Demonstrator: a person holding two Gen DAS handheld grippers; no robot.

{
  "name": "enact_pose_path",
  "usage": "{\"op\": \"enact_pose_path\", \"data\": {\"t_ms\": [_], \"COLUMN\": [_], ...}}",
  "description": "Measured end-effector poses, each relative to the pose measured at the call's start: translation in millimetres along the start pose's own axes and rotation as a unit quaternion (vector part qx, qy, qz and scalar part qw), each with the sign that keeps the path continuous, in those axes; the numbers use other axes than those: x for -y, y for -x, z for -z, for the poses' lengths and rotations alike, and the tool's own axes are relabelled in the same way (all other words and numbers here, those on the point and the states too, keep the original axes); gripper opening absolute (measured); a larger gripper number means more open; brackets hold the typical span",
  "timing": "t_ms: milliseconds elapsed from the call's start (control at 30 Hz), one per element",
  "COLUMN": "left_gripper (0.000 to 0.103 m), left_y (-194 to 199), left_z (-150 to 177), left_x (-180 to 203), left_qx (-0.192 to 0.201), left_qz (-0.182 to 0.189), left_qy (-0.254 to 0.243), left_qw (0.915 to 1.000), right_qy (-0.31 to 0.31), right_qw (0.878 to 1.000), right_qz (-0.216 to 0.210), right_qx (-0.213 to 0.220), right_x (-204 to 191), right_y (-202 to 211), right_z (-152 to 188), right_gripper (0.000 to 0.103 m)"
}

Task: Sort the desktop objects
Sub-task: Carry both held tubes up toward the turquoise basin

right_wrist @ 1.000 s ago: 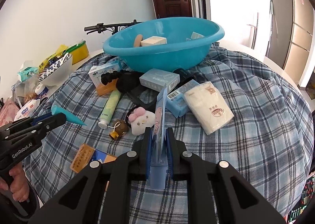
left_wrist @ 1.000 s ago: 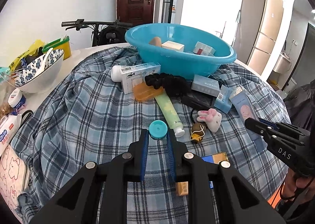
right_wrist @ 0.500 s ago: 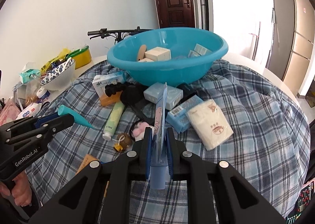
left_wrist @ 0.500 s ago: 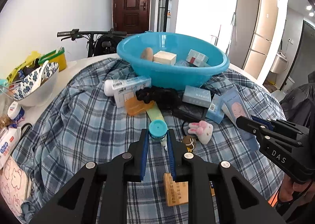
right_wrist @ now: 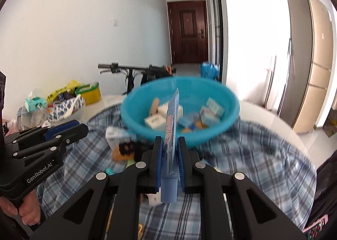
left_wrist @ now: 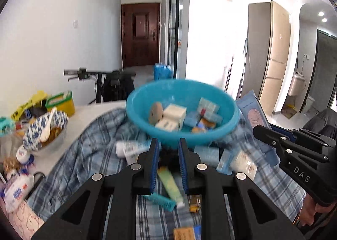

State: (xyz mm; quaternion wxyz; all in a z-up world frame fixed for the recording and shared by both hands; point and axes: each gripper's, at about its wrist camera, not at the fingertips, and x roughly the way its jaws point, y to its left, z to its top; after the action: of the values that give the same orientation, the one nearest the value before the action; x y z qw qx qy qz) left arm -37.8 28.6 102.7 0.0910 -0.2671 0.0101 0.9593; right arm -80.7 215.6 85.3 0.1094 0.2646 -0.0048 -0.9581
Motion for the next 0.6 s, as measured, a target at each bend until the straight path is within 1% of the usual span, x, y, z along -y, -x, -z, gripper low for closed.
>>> {"op": "enact_pose_path", "data": {"t_ms": [100,300,467,600], "left_gripper": [0.02,0.02,0.02,0.02], "left_y": [7.4,17.9,25.4,29.7], "left_z": [-15.8,-31.5,-36.6,-33.1], "left_x": [1.5,2.7,5.8,8.6], "left_qx": [0.023,0.048,0.064,0.068], "left_qz": [0.003,0.009,0.015,0.018], "left_qy": [0.0,0.001,0.002,0.0], "left_qw": [0.9997,0.9988,0.9978,0.9975], "right_qy": [0.002,-0.007,-0.015,-0.024], "right_qw": [1.0,0.999,0.998,0.997], "right_qz": [-0.004,-0.005,-0.001,-0.01], "right_qx": [0.022,0.053,0.069,0.068], "right_x": [-3.1,0.8,5.6,10.8], "right_y": [7.7,21.9,30.5,34.2], "right_z": [-14.0,-27.9,-32.8,-28.3], "right_gripper": [0.012,0.012,0.012,0.012]}}
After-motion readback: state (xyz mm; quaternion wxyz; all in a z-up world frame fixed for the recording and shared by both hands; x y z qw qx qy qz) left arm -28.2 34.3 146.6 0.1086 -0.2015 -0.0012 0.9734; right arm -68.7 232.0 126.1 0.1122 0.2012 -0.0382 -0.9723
